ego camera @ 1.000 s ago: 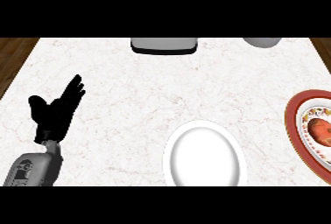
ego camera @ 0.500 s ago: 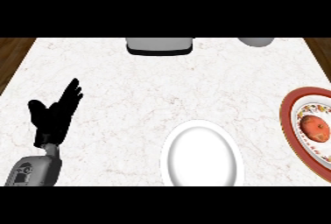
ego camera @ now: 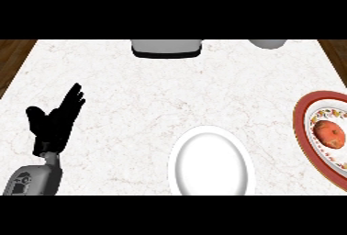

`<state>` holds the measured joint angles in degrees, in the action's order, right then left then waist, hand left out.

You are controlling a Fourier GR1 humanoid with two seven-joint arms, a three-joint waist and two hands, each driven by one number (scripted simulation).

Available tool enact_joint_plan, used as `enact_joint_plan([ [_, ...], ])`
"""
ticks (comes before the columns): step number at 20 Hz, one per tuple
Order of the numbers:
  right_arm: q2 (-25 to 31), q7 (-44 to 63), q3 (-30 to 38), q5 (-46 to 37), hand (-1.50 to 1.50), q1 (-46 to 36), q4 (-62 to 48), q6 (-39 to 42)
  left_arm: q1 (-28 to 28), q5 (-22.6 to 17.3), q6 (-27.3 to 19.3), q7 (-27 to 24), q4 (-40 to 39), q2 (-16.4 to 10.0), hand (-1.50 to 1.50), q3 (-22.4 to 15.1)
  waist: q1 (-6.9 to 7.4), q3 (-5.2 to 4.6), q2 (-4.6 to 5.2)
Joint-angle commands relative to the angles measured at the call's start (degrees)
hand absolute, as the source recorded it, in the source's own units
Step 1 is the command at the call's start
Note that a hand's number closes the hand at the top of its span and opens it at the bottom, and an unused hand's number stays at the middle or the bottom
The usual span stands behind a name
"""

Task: Pick the squash from the plate and place it in the plate

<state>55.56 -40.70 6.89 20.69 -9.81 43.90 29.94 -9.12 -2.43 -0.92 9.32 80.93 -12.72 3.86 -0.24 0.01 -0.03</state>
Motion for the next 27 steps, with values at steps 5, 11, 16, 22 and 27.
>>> enact_joint_plan([
  [5,3.0,-9.0,1.8,1.5,-1.50,1.4,-7.3,16.1,-1.8,-0.3,0.2,0.7,-1.0,0.5,0.00,0.3,0.09,0.19,0.22],
  [11,4.3,-9.4,2.2,0.6,-1.50,-1.1,-10.6,15.7,0.9,0.5,0.5,1.3,2.6,0.2,0.00,-0.8,1.37,0.30,0.32],
  [16,5.3,-10.7,2.3,-0.5,-1.50,-1.1,-13.2,14.7,1.5,0.2,0.1,1.4,2.9,0.8,0.00,-0.5,1.65,0.39,0.44],
  [22,4.8,-14.3,1.0,-3.2,-1.50,-0.1,-14.7,12.2,-1.2,0.3,1.3,-1.3,-1.5,0.5,0.00,0.1,0.83,0.40,0.67],
  [27,6.5,-12.9,0.2,-4.3,-1.50,-2.1,-16.5,11.6,-1.2,1.1,-0.3,-0.5,0.3,2.6,0.00,-1.5,1.67,0.49,0.76],
])
